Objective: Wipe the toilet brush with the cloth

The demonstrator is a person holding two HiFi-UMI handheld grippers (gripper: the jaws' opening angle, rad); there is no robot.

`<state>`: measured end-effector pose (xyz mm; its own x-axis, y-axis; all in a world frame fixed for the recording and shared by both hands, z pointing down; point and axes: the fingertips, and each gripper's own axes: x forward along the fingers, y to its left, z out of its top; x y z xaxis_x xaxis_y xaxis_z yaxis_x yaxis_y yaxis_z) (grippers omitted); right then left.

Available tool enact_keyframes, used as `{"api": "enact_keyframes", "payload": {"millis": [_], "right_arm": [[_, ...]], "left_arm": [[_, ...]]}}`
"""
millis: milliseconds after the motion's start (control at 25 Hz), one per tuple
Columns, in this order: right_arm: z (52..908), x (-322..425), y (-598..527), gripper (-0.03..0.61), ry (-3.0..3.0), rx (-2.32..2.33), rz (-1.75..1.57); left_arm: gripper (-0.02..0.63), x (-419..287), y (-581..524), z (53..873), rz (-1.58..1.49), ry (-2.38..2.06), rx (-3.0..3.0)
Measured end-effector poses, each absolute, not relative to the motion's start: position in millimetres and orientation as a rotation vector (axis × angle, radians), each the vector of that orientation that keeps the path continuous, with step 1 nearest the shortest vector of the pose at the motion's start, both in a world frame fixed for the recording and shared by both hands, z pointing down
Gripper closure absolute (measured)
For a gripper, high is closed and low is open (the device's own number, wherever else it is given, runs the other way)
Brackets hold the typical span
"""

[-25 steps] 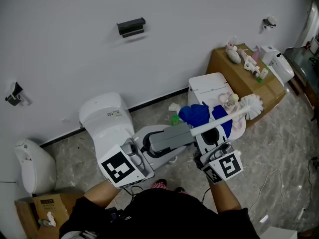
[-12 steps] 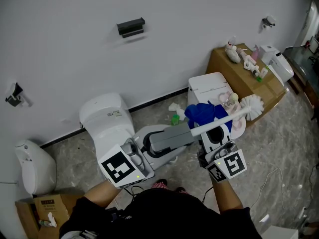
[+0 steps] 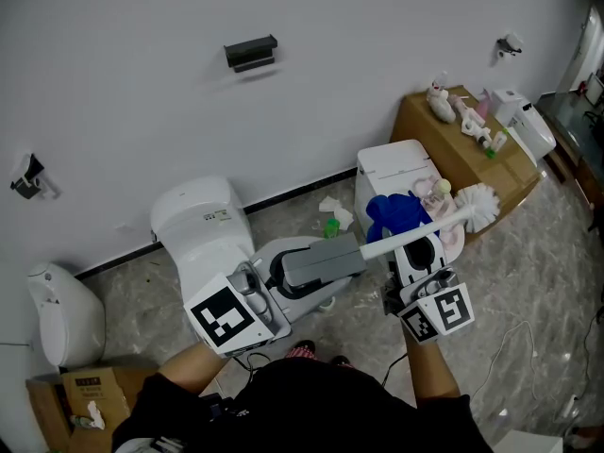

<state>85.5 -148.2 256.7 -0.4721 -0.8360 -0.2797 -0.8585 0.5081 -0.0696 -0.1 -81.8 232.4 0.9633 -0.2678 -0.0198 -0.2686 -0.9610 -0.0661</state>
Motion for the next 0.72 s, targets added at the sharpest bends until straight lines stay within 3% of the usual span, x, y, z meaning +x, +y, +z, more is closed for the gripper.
{"api": "enact_keyframes", "payload": {"millis": [720], "right_arm": [[257.4, 126.7, -159.0, 0.5, 2.404, -1.547, 0.107]], "left_arm": [[0.454, -1.8, -84.2, 231.7, 0.025, 0.446, -3.053]]}}
